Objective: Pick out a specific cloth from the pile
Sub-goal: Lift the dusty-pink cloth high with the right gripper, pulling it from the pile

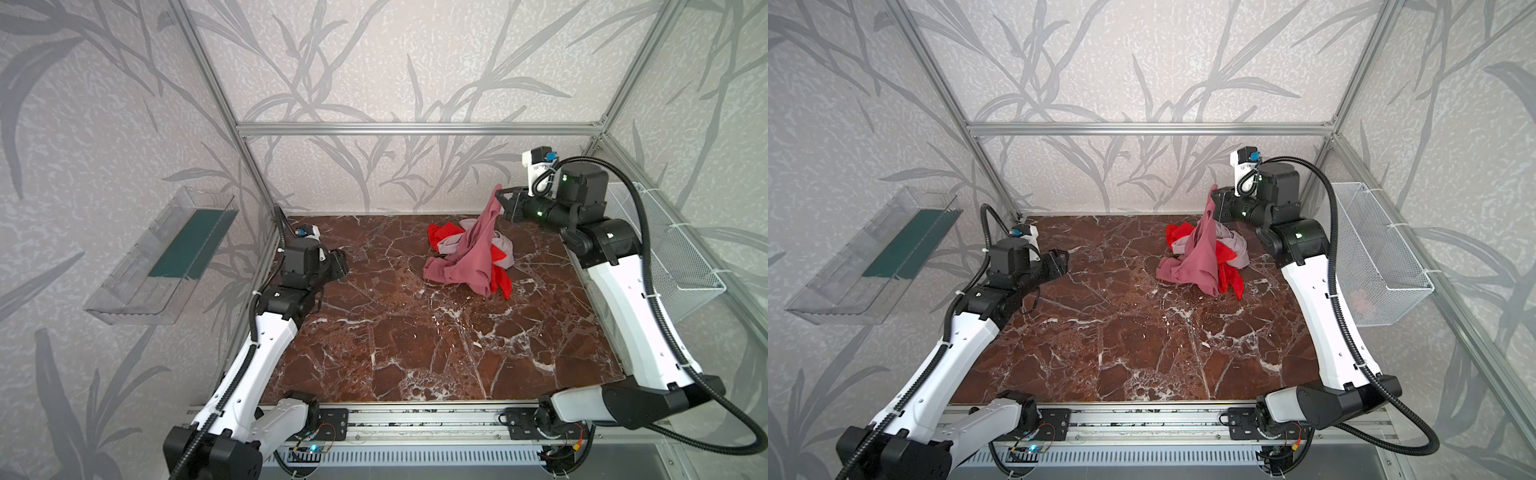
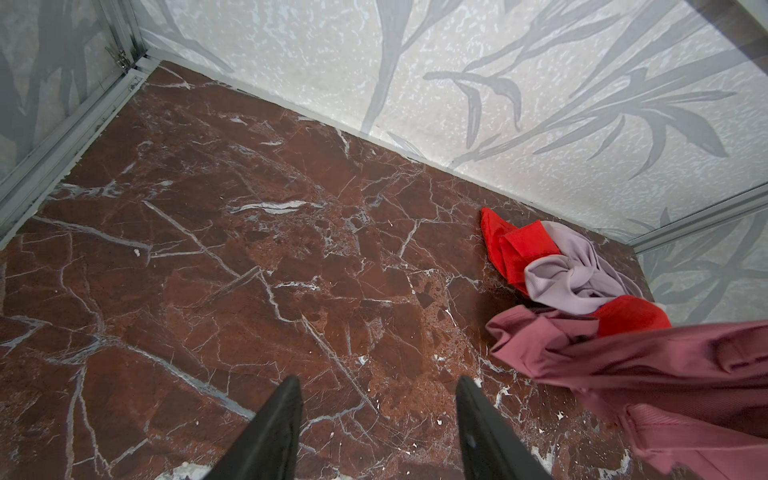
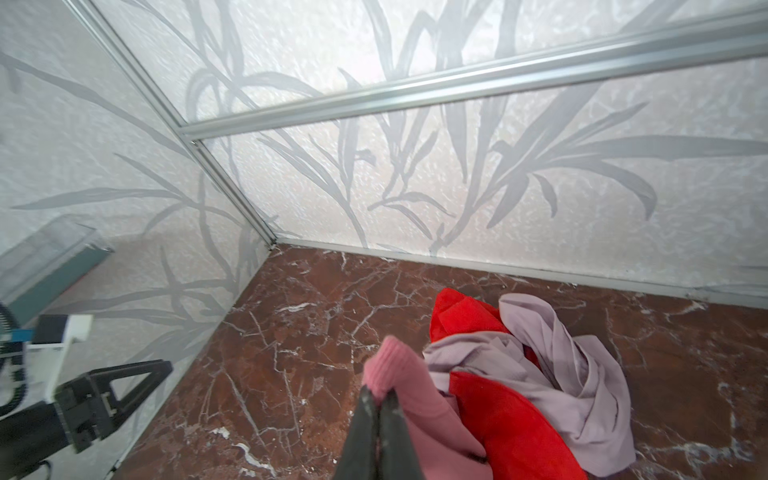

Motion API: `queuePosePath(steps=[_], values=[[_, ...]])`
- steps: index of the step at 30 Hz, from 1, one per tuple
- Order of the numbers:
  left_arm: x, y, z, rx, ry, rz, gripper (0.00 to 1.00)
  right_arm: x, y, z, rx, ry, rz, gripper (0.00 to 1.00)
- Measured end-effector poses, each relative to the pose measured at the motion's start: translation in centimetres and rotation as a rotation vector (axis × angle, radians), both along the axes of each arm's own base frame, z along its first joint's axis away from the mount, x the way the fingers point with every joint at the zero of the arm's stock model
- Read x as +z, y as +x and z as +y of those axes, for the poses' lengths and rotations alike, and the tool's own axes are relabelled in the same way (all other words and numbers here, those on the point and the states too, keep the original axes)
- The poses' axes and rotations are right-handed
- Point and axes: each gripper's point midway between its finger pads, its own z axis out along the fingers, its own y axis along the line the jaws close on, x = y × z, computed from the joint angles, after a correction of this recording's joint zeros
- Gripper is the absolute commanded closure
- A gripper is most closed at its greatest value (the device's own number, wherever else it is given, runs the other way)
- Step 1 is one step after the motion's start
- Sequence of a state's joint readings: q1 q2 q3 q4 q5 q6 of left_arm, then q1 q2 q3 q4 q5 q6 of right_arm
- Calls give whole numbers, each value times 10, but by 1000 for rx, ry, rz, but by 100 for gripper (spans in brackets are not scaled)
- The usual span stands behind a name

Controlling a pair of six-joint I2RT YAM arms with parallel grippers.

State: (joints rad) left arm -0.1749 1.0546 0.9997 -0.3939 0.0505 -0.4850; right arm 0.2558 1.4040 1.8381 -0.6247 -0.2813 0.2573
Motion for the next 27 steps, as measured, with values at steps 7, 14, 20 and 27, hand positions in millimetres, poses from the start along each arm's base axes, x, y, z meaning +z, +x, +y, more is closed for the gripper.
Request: queuePosePath(steps=[7, 14, 20, 27], values=[[3, -2, 0, -2, 1, -8, 43, 65, -25, 13, 106, 111, -124, 100], [22, -11, 1, -5, -16, -43, 43, 111, -51, 30, 249, 247, -191, 100], [51, -26, 1, -15, -34, -108, 43, 143, -63, 53, 383, 349, -202, 100], [75, -43, 4, -17, -41, -152, 43, 165, -84, 101, 549, 373, -216, 100]])
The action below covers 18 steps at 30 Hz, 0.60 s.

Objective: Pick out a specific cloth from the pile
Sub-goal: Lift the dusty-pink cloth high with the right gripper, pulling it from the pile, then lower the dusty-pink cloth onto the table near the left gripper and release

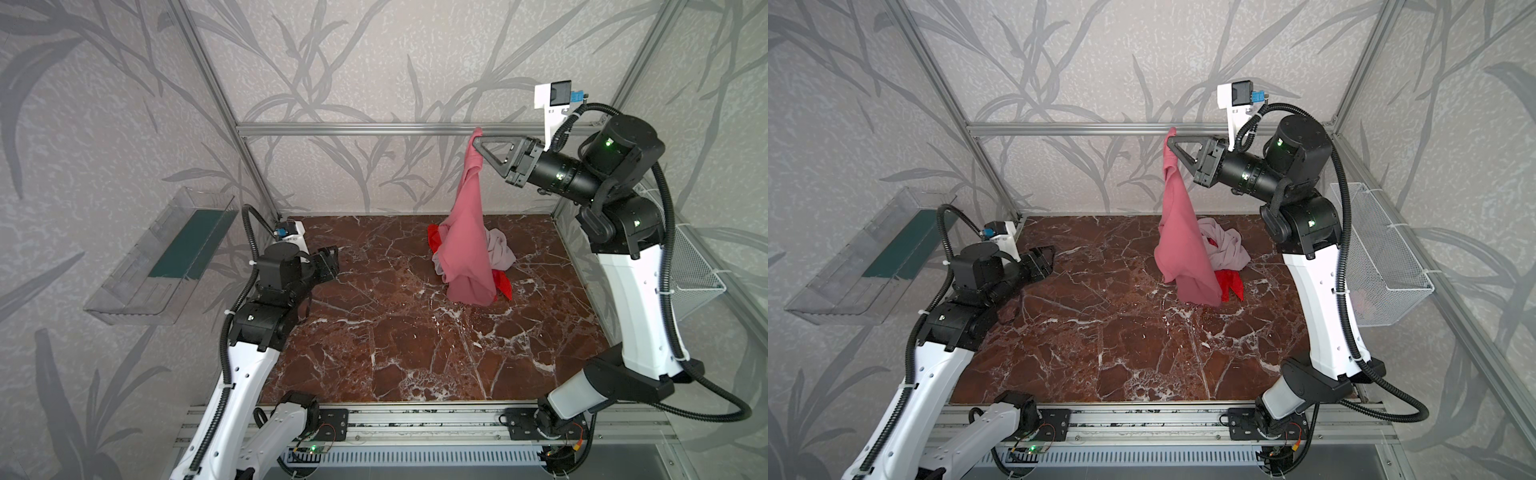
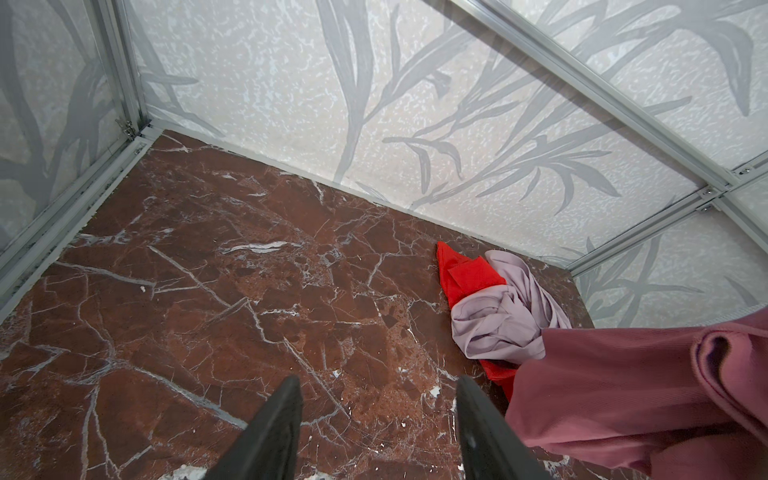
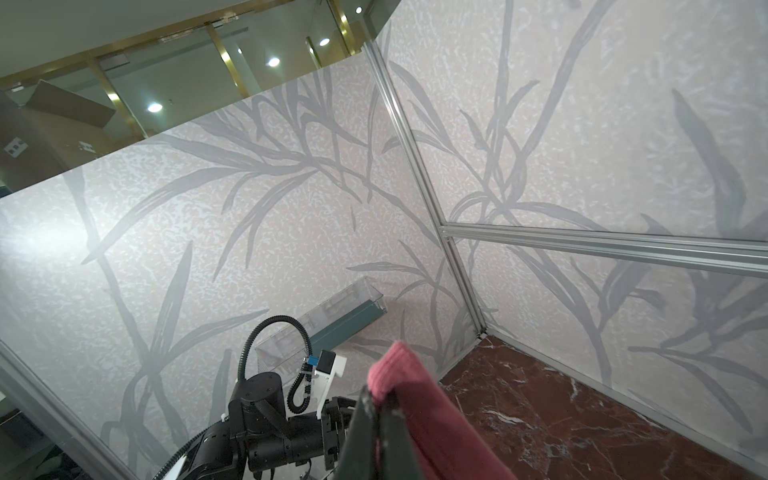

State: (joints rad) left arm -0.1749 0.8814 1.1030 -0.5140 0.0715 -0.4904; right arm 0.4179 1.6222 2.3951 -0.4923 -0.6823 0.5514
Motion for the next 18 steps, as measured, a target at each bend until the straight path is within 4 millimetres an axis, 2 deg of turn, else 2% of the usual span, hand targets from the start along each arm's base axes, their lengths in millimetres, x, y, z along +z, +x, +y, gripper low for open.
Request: queuePosePath(steps=[5, 8, 12, 18], values=[[5, -12, 5, 14, 8, 2, 43, 8, -8, 32, 88, 4, -17, 100], [10, -20, 7, 19, 9, -1, 43, -1, -9, 55, 130, -14, -8, 100], [21, -33, 10, 22, 7, -21, 43, -28, -5, 88, 174, -65, 43, 100], [37, -51, 17, 36, 21, -48, 43, -81, 5, 136, 224, -146, 135, 100]])
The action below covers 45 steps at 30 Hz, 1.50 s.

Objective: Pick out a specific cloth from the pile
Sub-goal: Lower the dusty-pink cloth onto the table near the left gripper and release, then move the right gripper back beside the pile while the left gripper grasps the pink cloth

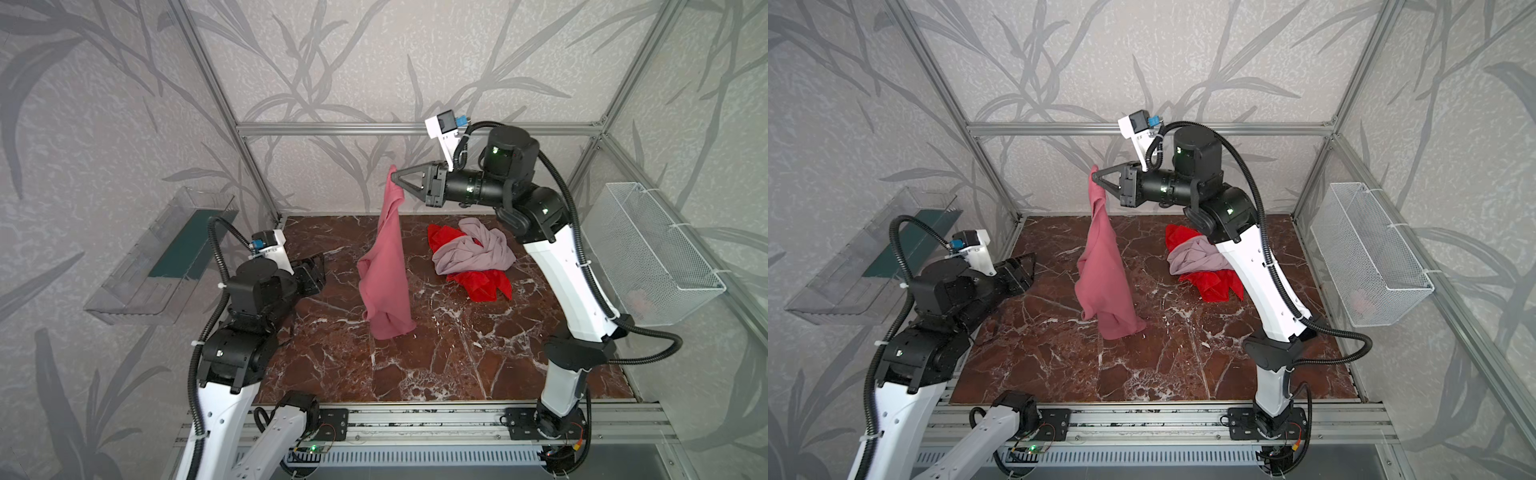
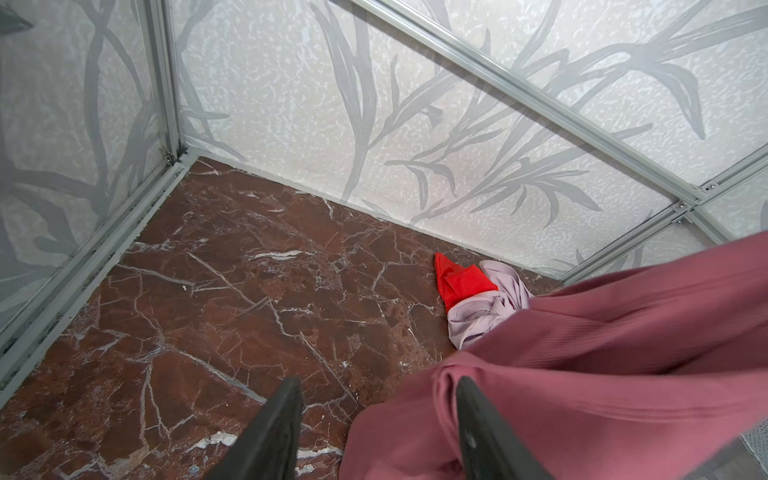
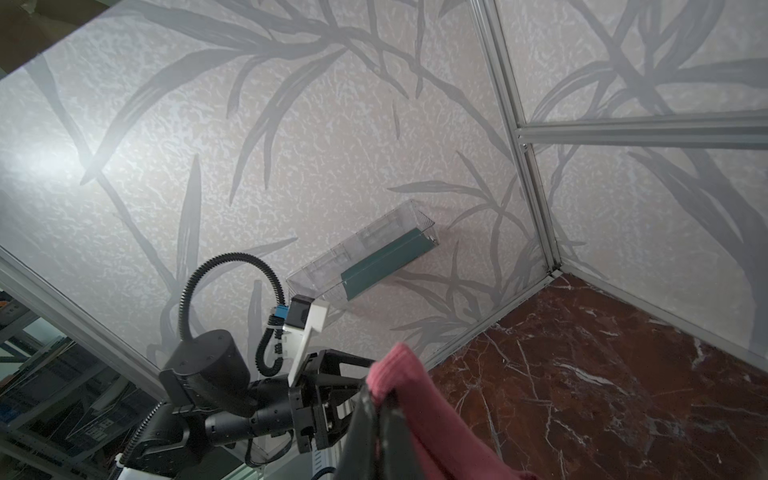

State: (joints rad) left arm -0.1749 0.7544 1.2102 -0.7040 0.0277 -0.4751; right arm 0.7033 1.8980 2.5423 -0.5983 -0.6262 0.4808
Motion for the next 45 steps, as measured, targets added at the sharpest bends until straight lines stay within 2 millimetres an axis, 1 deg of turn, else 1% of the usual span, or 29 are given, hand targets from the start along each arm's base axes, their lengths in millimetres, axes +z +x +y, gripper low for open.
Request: queuePosePath(steps=[3, 5, 7, 9, 11, 15, 18, 19, 22, 23, 24, 25, 26, 28, 31, 33, 36, 39, 40, 42, 45], values=[[4, -8, 2, 4, 2, -11, 43, -24, 9, 28, 23, -27, 28, 100], [3, -13, 3, 7, 1, -10, 43, -44, 17, 51, 41, -44, 48, 100], [3, -16, 4, 7, 0, -8, 45, -67, 24, 75, 63, -63, 71, 100], [2, -19, 5, 11, -9, -5, 46, -91, 32, 98, 81, -80, 91, 100], [3, -23, 6, 15, -18, -15, 46, -120, 42, 120, 88, -100, 124, 100], [4, -33, 11, 33, -23, -38, 46, -176, 58, 155, 101, -119, 206, 100], [6, -36, 13, 40, -19, -46, 45, -216, 68, 179, 108, -117, 282, 100], [5, -36, 13, 40, -17, -43, 45, -229, 69, 187, 115, -115, 303, 97], [3, -34, 12, 37, -10, -34, 45, -264, 74, 205, 121, -113, 352, 64], [2, -32, 11, 36, -9, -30, 45, -275, 73, 211, 125, -115, 373, 55], [0, -30, 11, 35, -8, -25, 45, -283, 71, 215, 128, -119, 390, 49], [-2, -28, 10, 32, -8, -18, 45, -291, 69, 219, 132, -124, 401, 45], [-5, -26, 9, 27, -7, -10, 45, -296, 68, 221, 133, -129, 411, 44], [-12, -21, 6, 18, -5, 5, 44, -299, 64, 223, 139, -135, 412, 44], [-25, -14, 2, -1, -6, 31, 44, -296, 58, 223, 147, -146, 390, 43], [-33, -10, -2, -18, -10, 46, 44, -293, 57, 217, 141, -161, 380, 44], [-42, -4, -9, -47, -23, 62, 45, -286, 56, 200, 124, -190, 359, 44], [-51, 4, -18, -80, -47, 79, 45, -272, 53, 174, 91, -208, 326, 44], [-54, 7, -21, -91, -58, 86, 46, -266, 51, 163, 75, -210, 317, 44], [-63, 13, -28, -114, -79, 103, 46, -254, 49, 137, 38, -198, 293, 44], [-80, 20, -44, -163, -83, 139, 46, -239, 50, 88, -30, -159, 278, 44]])
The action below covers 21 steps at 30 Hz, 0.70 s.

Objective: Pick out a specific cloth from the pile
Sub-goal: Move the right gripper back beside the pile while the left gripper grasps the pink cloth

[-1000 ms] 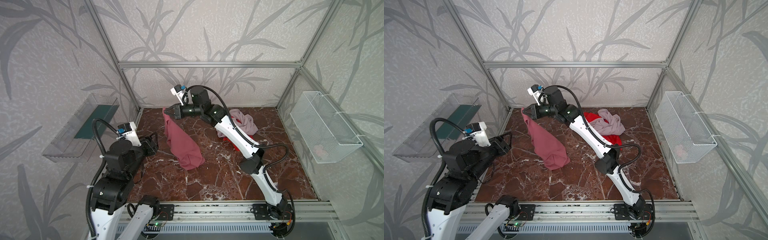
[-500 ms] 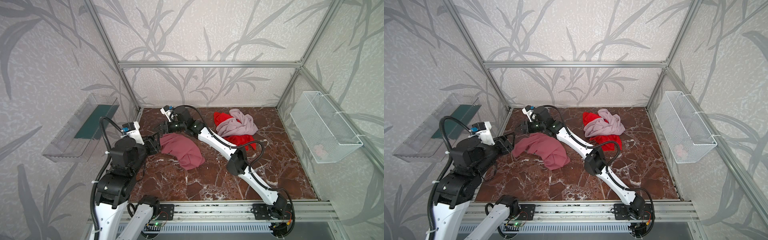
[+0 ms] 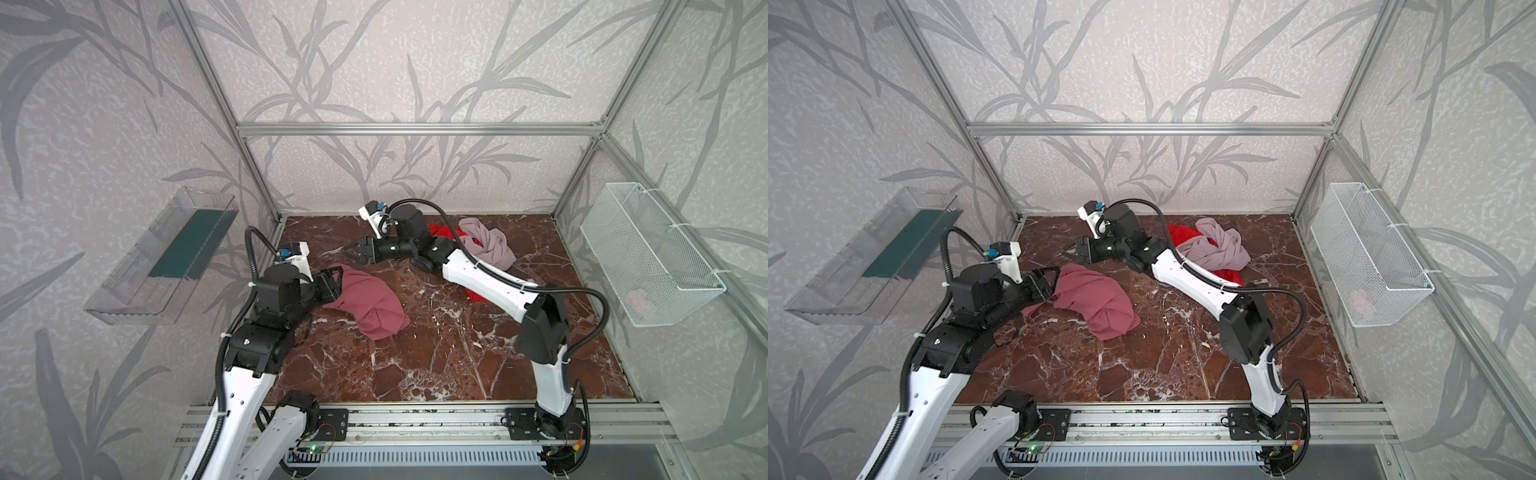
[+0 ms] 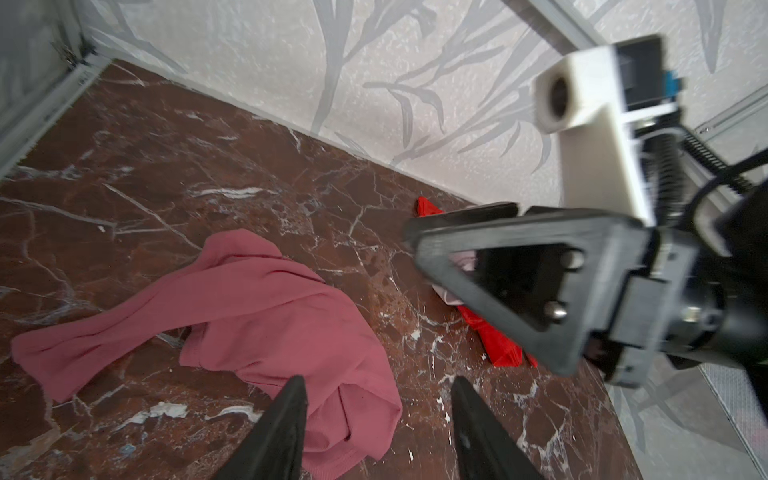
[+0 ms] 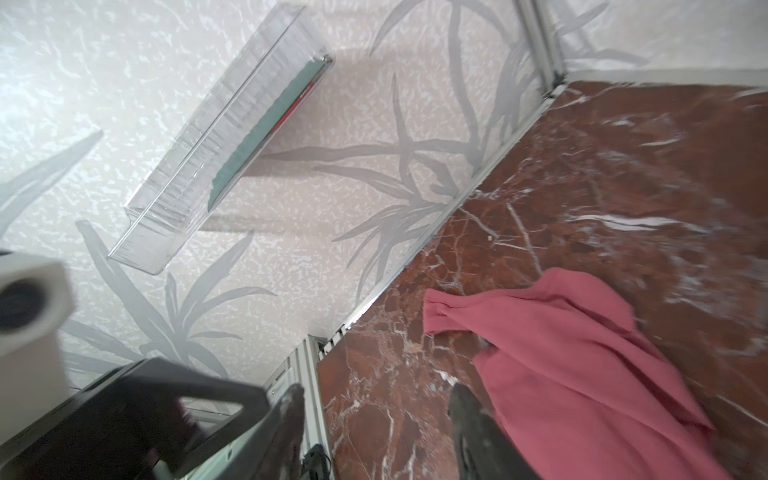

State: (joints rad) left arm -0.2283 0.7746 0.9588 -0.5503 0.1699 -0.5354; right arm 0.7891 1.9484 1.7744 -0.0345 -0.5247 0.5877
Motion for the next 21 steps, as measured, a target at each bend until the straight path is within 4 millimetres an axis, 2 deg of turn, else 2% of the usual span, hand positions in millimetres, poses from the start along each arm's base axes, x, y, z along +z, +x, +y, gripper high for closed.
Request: queuePosePath(steps=[3, 6, 8, 10, 17, 21], values=[[-27, 4, -21, -64, 21, 50, 49, 1, 11, -51, -91, 12, -1, 46], [-56, 5, -47, -138, 67, 123, 51, -19, 21, -105, -200, -17, 26, 46], [-71, 7, -69, -195, 106, 156, 51, -36, 19, -138, -265, -57, 53, 46], [-85, 5, -89, -246, 131, 181, 51, -48, 12, -162, -306, -100, 65, 46], [-133, -10, -144, -372, 181, 248, 57, -51, -21, -226, -404, -184, 22, 47], [-164, -18, -173, -429, 229, 312, 64, -70, -30, -251, -445, -216, 51, 48]])
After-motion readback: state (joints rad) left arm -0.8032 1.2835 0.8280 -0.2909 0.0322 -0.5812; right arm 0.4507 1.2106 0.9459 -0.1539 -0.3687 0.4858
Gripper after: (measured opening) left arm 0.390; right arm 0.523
